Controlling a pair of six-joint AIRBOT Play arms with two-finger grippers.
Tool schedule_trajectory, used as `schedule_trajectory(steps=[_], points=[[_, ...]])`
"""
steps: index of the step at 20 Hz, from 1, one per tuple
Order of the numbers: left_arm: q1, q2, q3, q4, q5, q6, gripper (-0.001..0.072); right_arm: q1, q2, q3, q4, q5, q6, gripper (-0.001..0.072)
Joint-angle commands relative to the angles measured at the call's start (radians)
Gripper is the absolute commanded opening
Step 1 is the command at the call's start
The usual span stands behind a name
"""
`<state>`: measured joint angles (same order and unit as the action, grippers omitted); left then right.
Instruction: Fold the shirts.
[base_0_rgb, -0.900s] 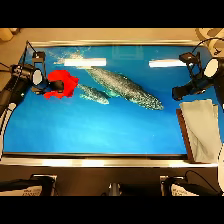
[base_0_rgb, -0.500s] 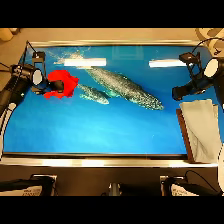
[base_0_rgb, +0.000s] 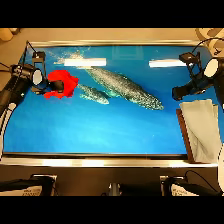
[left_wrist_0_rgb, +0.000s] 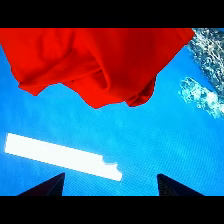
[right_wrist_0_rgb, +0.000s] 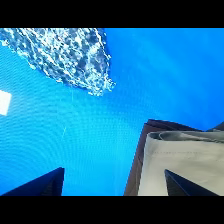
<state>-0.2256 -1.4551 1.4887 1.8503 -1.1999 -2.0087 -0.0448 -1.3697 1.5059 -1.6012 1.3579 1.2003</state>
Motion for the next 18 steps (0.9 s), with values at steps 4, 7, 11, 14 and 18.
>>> schedule_trajectory(steps=[4, 7, 11, 14, 18], points=[[0.000, -0.001, 0.000, -0.011, 0.024, 0.000, 0.0716, 0.001, -0.001, 0.001, 0.011, -0.016, 0.012, 0.0690], [0.000, -0.002, 0.000, -0.010, 0.085, 0.000, 0.0717, 0.001, 0.000, 0.001, 0.018, -0.049, 0.011, 0.0690], [0.000, -0.021, 0.000, -0.011, 0.251, 0.000, 0.0716, 0.001, -0.001, 0.001, 0.018, -0.121, 0.011, 0.0690], [0.000, -0.052, 0.000, -0.003, 0.324, 0.003, 0.0716, 0.001, -0.001, 0.001, 0.018, -0.135, 0.000, 0.0689], [0.102, -0.200, 0.141, -0.026, 0.235, 0.060, 0.0718, 0.001, -0.015, 0.000, 0.019, -0.132, -0.035, 0.0689]])
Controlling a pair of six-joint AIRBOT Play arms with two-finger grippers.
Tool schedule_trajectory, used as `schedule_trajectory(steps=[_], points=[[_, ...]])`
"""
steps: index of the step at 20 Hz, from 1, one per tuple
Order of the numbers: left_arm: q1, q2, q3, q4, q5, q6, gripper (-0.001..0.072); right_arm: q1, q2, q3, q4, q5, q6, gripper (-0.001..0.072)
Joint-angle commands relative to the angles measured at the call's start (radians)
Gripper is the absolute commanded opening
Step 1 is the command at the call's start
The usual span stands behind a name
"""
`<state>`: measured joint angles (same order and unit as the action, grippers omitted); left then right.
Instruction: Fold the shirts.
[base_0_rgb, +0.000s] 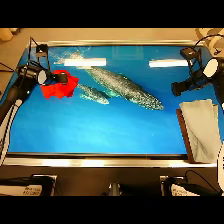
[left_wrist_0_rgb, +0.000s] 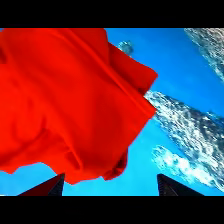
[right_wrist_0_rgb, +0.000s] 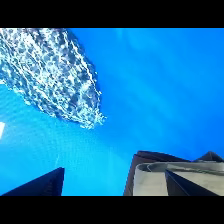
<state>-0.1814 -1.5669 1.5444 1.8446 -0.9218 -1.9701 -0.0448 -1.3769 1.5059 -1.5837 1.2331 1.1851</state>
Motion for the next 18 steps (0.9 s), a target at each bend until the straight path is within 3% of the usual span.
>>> schedule_trajectory(steps=[1, 4, 8, 11, 12, 13, 14, 16, 18], points=[[0.106, -0.157, 0.170, -0.058, -0.124, 0.020, 0.0718, 0.001, -0.015, 0.000, 0.003, -0.005, -0.019, 0.0689], [0.226, -0.343, 0.366, -0.234, -0.279, -0.003, 0.0719, 0.001, -0.040, 0.000, 0.023, 0.015, -0.021, 0.0689], [0.295, -0.470, 0.400, -0.475, -0.103, -0.039, 0.0719, 0.001, -0.051, 0.000, 0.085, 0.065, -0.027, 0.0690], [0.296, -0.518, 0.400, -0.544, -0.053, -0.038, 0.0701, 0.001, -0.051, 0.000, 0.088, 0.089, -0.030, 0.0689], [0.296, -0.527, 0.400, -0.560, -0.057, -0.032, 0.0466, 0.001, -0.051, 0.000, 0.089, 0.099, -0.030, 0.0689], [0.296, -0.529, 0.400, -0.581, -0.057, -0.018, 0.0122, 0.001, -0.051, 0.000, 0.089, 0.106, -0.030, 0.0689], [0.296, -0.525, 0.401, -0.606, -0.057, 0.003, 0.0029, 0.001, -0.050, 0.000, 0.089, 0.117, -0.030, 0.0687], [0.294, -0.491, 0.405, -0.666, -0.056, 0.058, 0.0027, 0.001, -0.045, 0.001, 0.088, 0.126, -0.030, 0.0667], [0.272, -0.409, 0.425, -0.701, -0.053, 0.189, 0.0027, 0.001, -0.022, 0.001, 0.087, 0.109, -0.058, 0.0667]])
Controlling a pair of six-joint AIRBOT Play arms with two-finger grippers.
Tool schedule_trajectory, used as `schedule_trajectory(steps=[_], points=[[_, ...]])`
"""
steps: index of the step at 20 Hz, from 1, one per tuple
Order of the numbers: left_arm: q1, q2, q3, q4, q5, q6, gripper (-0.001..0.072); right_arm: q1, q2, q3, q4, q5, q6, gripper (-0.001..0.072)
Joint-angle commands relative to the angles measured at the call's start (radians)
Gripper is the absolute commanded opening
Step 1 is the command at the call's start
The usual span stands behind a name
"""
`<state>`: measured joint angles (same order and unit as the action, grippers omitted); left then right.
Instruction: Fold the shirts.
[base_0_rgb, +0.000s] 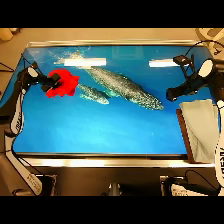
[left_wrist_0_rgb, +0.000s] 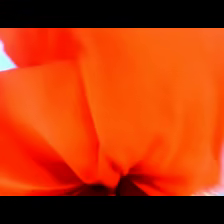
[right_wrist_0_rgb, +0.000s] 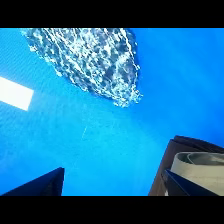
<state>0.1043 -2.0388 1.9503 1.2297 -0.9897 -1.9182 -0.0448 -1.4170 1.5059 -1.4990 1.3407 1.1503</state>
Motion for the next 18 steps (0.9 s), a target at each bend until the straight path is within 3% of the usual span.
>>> schedule_trajectory(steps=[1, 4, 8, 10, 14, 18], points=[[-0.034, 0.124, 0.032, -0.086, 0.013, 0.203, 0.0027, 0.001, 0.041, 0.001, -0.006, -0.018, -0.033, 0.0667], [-0.129, 0.390, 0.040, -0.086, 0.011, 0.374, 0.0027, 0.001, 0.173, 0.001, -0.045, -0.122, -0.071, 0.0667], [-0.302, 0.718, 0.037, -0.066, 0.011, 0.394, 0.0027, 0.001, 0.417, 0.001, -0.110, -0.313, -0.169, 0.0668], [-0.402, 0.819, 0.037, -0.064, -0.016, 0.393, 0.0027, 0.001, 0.531, 0.001, -0.109, -0.335, -0.172, 0.0668], [-0.616, 0.855, 0.012, 0.080, -0.166, 0.291, 0.0027, 0.001, 0.665, 0.001, -0.109, -0.108, -0.171, 0.0668], [-0.844, 0.800, -0.339, 0.080, -0.167, 0.291, 0.0027, 0.001, 0.632, -0.079, -0.086, 0.255, -0.145, 0.0667]])
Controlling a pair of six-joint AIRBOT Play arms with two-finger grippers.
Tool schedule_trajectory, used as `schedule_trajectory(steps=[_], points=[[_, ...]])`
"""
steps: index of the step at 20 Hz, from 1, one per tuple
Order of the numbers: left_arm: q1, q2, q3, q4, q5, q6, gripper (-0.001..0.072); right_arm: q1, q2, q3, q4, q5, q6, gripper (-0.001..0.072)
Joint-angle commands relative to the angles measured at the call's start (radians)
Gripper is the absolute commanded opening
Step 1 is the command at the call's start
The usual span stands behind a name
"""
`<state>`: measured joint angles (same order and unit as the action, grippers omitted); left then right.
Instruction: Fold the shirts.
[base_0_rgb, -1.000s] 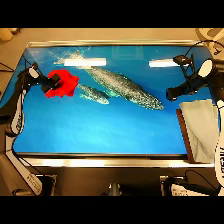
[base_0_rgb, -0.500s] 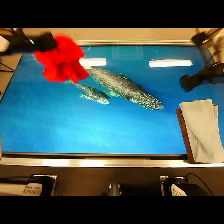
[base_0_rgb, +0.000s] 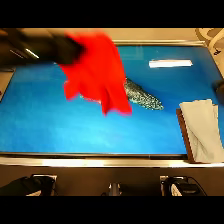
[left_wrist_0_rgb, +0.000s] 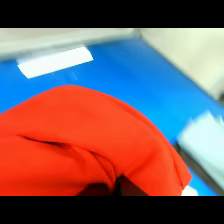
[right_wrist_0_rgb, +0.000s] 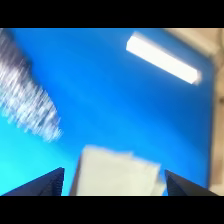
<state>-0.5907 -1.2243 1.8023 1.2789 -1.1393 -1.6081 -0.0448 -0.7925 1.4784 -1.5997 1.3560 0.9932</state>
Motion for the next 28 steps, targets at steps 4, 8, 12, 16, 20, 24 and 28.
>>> schedule_trajectory(steps=[4, 8, 12, 16, 20, 24, 28], points=[[-0.294, -0.169, -0.592, -0.085, 0.232, -0.124, 0.0027, 0.001, -0.015, -0.359, 0.067, 0.138, 0.012, 0.0667], [-0.253, -0.325, -0.569, -0.352, 0.196, -0.079, 0.0284, 0.001, -0.065, -0.529, 0.174, 0.111, 0.007, 0.0667], [-0.079, -0.325, -0.383, -0.371, -0.043, 0.013, 0.0657, 0.001, -0.072, -0.529, 0.217, 0.066, 0.004, 0.0669], [0.119, -0.236, -0.313, -0.103, -0.298, 0.012, 0.0592, 0.001, -0.072, -0.529, 0.218, 0.069, 0.003, 0.0668], [0.211, -0.139, -0.513, -0.040, -0.299, 0.016, 0.0582, 0.001, -0.072, -0.559, 0.270, 0.052, -0.037, 0.0670], [0.213, -0.171, -0.756, -0.233, -0.081, 0.016, 0.0585, 0.001, -0.087, -0.622, 0.362, 0.045, -0.057, 0.0669], [0.210, -0.246, -0.852, -0.461, 0.118, 0.032, 0.0583, 0.001, -0.094, -0.623, 0.369, 0.047, -0.060, 0.0669]])
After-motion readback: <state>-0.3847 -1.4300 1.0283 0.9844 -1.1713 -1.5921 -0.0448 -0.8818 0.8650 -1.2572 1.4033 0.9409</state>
